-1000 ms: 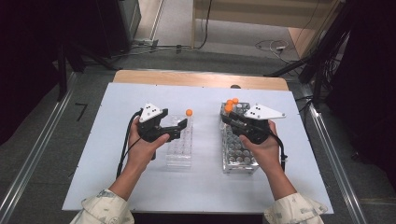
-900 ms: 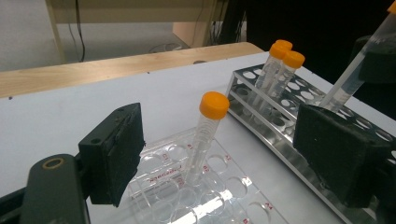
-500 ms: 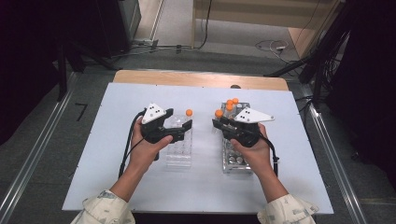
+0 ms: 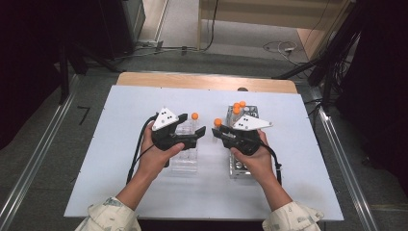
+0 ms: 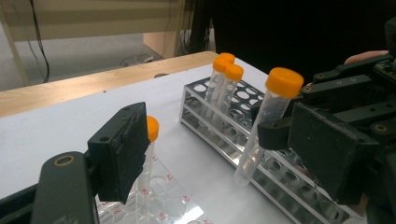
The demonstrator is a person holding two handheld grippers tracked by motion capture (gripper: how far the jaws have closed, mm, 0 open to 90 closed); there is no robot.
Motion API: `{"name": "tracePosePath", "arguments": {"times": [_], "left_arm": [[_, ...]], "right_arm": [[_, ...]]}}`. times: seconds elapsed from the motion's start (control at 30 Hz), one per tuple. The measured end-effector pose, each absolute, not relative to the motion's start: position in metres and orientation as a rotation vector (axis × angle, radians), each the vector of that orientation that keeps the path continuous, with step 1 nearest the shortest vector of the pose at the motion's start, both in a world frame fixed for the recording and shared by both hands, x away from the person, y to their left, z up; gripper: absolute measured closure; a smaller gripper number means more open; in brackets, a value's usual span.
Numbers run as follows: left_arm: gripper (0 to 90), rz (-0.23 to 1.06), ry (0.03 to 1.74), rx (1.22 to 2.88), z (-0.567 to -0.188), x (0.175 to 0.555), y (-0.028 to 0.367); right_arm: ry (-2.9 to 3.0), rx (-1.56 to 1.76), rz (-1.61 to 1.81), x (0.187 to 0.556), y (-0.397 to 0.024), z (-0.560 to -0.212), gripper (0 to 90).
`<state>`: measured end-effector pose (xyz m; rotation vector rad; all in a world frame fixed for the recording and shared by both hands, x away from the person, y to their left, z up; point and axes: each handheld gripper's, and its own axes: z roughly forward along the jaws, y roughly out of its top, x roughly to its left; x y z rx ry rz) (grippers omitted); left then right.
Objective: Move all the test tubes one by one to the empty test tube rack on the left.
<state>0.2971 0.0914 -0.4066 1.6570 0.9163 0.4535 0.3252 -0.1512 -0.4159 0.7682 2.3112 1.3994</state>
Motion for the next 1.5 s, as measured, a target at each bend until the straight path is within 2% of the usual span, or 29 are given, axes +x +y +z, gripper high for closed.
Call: {"name": "tracePosePath", "arguments": {"times": [0.6,0.87,1.07,1.27,1.5], "left_arm": [[22.6,0.404,0.858,1.685,-0.407,0.298,0.064],[18.9,0.377,0.841,1.679,-0.408,0.299,0.059],[20.1,0.378,0.824,1.698,-0.41,0.298,0.054],[29.4,0.409,0.824,1.696,-0.411,0.297,0.053],[50.8,0.412,0.843,1.672,-0.411,0.298,0.056]], "right_arm": [[2.361,0.73,1.382,0.32,-0.138,-0.423,71.8],[2.367,0.724,1.39,0.319,-0.137,-0.423,71.8],[2.368,0.723,1.388,0.319,-0.136,-0.423,71.8],[2.371,0.723,1.389,0.319,-0.136,-0.424,71.8],[2.377,0.727,1.395,0.319,-0.136,-0.424,71.8]]}}
